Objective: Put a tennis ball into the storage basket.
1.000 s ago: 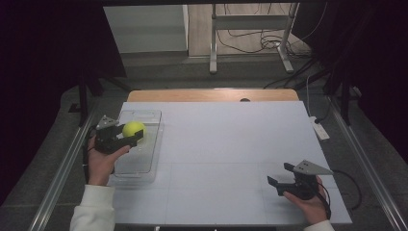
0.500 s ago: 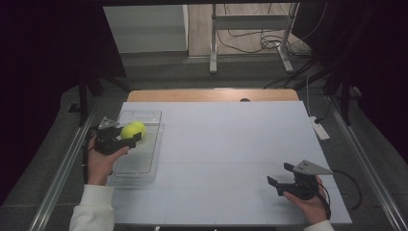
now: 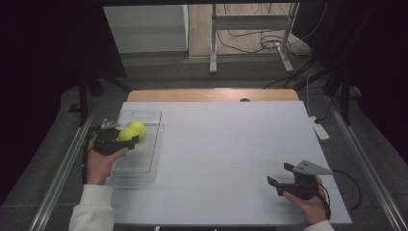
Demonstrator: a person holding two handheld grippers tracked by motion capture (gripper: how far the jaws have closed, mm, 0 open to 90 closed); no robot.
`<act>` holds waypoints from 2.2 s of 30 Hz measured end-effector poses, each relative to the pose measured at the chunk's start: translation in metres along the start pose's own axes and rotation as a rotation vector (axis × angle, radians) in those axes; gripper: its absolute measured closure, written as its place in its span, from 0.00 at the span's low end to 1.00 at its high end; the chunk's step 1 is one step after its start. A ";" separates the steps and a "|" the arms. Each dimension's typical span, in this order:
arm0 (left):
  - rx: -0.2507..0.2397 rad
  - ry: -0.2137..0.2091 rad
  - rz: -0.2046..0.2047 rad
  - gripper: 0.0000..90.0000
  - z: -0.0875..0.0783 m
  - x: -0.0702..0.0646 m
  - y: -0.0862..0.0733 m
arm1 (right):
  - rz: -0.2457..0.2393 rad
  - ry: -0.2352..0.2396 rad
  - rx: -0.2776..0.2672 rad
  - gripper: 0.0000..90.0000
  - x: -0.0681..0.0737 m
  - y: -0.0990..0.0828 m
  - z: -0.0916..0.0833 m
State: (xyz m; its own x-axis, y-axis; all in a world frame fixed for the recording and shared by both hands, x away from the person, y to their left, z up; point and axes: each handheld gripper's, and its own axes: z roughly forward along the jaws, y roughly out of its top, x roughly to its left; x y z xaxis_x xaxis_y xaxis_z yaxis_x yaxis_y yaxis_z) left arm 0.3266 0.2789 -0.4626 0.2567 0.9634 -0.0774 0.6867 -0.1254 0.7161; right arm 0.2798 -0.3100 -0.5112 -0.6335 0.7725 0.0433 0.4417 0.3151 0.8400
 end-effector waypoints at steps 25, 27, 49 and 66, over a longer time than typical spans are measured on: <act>0.110 0.064 0.000 0.30 0.019 0.003 -0.004 | 0.005 0.002 0.000 0.15 -0.001 -0.001 0.001; 0.121 0.061 0.005 0.30 0.020 0.003 -0.005 | 0.006 0.002 0.000 0.15 -0.001 -0.001 0.001; 0.152 0.069 0.014 0.29 0.024 0.001 -0.006 | 0.004 0.003 0.000 0.15 -0.001 -0.001 0.000; 0.001 -0.011 0.012 0.18 0.001 -0.008 0.003 | 0.005 0.004 -0.002 0.15 -0.003 -0.001 0.000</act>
State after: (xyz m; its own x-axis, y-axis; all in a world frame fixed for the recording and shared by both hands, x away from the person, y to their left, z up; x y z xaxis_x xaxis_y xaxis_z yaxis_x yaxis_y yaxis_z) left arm 0.3272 0.2706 -0.4602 0.2726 0.9591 -0.0762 0.6843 -0.1376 0.7161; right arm 0.2813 -0.3123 -0.5118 -0.6342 0.7716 0.0495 0.4431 0.3103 0.8411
